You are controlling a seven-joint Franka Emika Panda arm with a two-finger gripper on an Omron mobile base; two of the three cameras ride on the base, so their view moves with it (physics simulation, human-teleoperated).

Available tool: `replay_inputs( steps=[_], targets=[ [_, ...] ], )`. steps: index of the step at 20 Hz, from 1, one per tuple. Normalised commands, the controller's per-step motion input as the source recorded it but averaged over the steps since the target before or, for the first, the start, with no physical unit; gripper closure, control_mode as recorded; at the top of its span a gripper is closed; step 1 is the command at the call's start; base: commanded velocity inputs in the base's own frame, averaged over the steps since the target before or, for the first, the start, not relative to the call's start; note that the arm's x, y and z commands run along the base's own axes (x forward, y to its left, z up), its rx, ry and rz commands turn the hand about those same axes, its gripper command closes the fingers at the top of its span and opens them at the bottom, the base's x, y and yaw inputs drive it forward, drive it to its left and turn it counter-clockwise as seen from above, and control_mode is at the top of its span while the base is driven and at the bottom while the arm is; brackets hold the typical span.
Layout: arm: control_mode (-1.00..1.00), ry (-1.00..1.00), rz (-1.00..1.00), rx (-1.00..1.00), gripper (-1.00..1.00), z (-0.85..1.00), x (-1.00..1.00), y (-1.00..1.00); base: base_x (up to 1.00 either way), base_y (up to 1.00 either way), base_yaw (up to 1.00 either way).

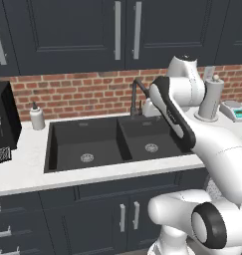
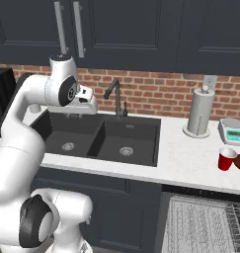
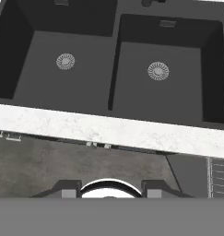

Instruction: Pick up the cup and bowl from the counter, place them in the dishwasher, and close the dishwasher door.

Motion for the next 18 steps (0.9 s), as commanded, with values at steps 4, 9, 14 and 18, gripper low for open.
replay_inputs(
  steps=[4,9,14,18],
  targets=[
    [1.00,0.00,0.00,0.00,-1.00,0.00,-0.04,0.00,-0.02,0.00,0.00],
    [1.00,0.00,0.00,0.00,-1.00,0.00,0.00,0.00,0.00,0.04,-0.11],
    [1.00,0.00,0.00,0.00,-1.00,0.00,0.00,0.00,0.00,0.01,-0.37],
    [1.00,0.00,0.00,0.00,-1.00,0.00,0.00,0.00,0.00,0.07,-0.48]
  ],
)
